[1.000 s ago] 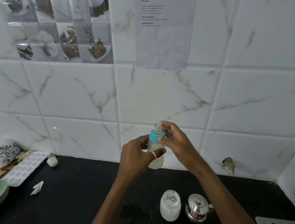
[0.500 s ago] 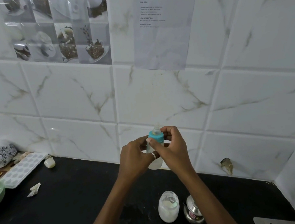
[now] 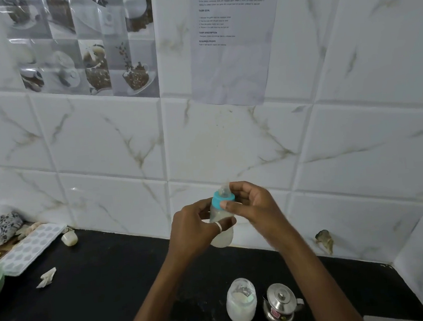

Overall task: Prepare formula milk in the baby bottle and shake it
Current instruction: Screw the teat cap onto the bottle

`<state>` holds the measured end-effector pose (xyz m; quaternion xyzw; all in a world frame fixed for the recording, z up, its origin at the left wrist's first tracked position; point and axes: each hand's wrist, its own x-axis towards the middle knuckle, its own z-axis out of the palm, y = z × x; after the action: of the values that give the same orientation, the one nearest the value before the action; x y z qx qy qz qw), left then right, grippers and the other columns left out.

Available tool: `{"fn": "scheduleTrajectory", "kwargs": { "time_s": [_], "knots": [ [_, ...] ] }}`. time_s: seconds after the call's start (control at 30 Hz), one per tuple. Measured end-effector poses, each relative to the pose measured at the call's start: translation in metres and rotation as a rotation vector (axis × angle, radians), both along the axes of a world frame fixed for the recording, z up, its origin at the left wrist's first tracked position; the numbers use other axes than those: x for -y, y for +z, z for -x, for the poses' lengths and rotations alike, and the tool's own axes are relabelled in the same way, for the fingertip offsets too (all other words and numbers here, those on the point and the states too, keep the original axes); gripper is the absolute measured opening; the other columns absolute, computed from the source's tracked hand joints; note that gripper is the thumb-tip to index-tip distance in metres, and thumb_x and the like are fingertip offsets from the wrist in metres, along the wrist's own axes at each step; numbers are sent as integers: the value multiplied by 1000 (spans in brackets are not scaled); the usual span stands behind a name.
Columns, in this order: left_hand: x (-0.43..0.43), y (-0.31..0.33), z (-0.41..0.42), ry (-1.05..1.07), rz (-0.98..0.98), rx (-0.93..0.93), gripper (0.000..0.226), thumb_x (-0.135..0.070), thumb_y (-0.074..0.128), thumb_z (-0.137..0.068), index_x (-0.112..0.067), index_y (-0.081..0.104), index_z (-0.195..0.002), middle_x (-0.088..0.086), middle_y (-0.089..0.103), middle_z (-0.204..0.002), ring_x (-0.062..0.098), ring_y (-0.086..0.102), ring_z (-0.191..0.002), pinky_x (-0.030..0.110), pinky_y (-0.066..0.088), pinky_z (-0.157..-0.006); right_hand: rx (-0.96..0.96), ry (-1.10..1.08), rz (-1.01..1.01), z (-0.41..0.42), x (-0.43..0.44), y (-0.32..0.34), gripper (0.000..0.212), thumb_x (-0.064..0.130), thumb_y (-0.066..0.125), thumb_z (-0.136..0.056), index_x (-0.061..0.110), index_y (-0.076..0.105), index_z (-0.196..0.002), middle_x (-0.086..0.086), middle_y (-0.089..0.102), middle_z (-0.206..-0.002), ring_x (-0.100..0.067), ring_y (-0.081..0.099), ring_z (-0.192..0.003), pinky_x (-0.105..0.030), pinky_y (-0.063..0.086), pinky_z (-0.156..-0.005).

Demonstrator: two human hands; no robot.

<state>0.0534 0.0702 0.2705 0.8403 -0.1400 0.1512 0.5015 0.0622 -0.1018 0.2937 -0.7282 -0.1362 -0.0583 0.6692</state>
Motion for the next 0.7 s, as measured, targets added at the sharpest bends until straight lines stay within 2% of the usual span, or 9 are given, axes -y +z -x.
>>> {"fn": "scheduleTrajectory", "kwargs": {
  "time_s": [0.1,0.17,0.23,0.33,0.43,0.53,0.6,0.7],
  "knots": [
    [7,-4,2,92,-14,65,56,-39,85,-75,-25,69,-127,-11,75,-109,5,69,-98,18,53,-85,58,-314,49,8,-28,-15,39,30,86,-81,32,63,-111,15,70,-112,-5,67,-105,-15,57,-83],
    [9,-5,2,104,-15,71,56,-31,85,-75,-21,69,-127,-7,75,-110,8,70,-99,18,52,-85,84,-377,97,11,-36,-17,38,36,84,-82,37,57,-109,20,64,-114,-1,64,-106,-9,54,-79],
    [6,-2,2,58,-11,53,55,-35,85,-76,-22,69,-127,-9,75,-110,7,70,-99,19,53,-86,68,-295,136,10,-28,-12,39,36,81,-85,39,56,-114,19,62,-121,-3,61,-114,-12,54,-86],
    [-2,6,1,-73,-16,-5,55,-47,83,-75,-25,70,-124,-14,75,-111,2,70,-99,20,55,-90,8,16,165,7,-1,5,43,26,73,-93,25,58,-133,10,64,-134,-10,61,-125,-31,53,-105],
    [-6,13,0,-136,-37,-43,60,-50,81,-73,-23,70,-125,-12,75,-113,3,70,-101,24,55,-95,-12,186,221,6,18,20,43,15,66,-98,18,58,-139,8,66,-136,-11,62,-126,-32,52,-105],
    [-6,15,-1,-150,-39,-34,60,-50,82,-72,-23,71,-124,-14,75,-111,1,69,-100,19,54,-93,-7,200,210,5,24,25,40,6,65,-98,14,61,-137,5,70,-132,-13,65,-123,-29,54,-101],
    [-4,14,-1,-126,-31,-17,57,-49,83,-73,-25,71,-123,-15,75,-109,-2,69,-97,11,51,-88,-6,147,184,7,20,23,41,10,70,-95,15,62,-135,4,71,-128,-14,67,-120,-31,55,-100],
    [-1,11,-1,-74,-26,30,58,-47,83,-75,-26,69,-127,-15,75,-112,-2,69,-98,6,49,-84,39,-81,168,12,4,13,38,24,82,-87,28,66,-121,10,72,-119,-12,68,-114,-30,58,-96]
  ]
}}
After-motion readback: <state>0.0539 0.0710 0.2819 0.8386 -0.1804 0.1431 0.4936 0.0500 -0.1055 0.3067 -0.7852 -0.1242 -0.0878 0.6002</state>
